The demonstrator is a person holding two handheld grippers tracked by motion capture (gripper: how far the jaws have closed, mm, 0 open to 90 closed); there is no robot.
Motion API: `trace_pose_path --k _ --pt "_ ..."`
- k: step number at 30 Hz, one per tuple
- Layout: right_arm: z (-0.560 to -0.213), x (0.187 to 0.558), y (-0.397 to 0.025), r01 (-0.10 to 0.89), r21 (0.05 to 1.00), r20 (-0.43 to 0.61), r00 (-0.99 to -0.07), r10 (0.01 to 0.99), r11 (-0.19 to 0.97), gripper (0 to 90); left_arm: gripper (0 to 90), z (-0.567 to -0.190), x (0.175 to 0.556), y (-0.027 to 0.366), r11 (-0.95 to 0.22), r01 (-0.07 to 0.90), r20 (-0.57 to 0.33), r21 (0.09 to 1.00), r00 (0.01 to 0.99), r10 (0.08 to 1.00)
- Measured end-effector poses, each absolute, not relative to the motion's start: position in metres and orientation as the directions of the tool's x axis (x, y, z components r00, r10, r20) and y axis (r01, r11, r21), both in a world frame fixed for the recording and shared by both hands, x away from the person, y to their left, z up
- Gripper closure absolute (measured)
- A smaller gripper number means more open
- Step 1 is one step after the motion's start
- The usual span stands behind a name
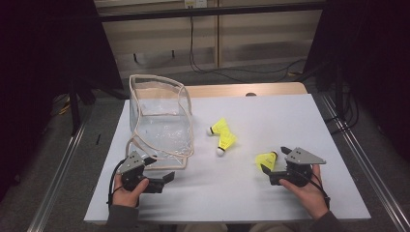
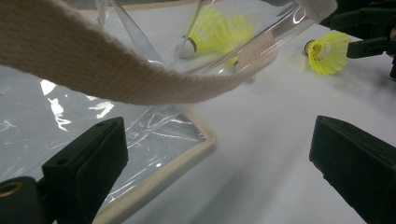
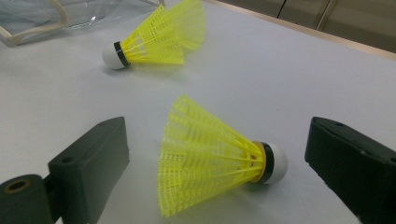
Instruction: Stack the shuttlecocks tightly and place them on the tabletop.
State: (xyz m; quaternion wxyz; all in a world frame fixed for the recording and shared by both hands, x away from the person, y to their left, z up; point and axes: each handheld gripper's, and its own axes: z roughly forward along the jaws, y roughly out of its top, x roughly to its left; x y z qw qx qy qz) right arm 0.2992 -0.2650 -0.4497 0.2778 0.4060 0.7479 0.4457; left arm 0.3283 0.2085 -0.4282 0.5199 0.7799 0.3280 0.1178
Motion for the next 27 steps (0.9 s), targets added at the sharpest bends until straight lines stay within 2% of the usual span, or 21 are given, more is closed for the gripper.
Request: trace_pose_path --k 11,19,27 --pt "-0.4515 0.3036 -0.2648 0.397 0.875 -0.032 -0.523 0.852 0.277 11.2 3.8 -0.4283 0.3285 0.2089 -0.236 0.387 -0.163 0.892 0.76 0.629" --pt "-0.4529 0.3063 -0.2621 0.404 0.869 -0.026 -0.538 0.842 0.285 18.7 3.9 -0.4285 0.3286 0.2085 -0.23 0.386 -0.166 0.893 0.759 0.63" --pt "-0.4534 0.3067 -0.2616 0.416 0.862 -0.031 -0.527 0.849 0.289 18.7 3.8 -0.4288 0.3283 0.2092 -0.236 0.386 -0.163 0.892 0.761 0.627"
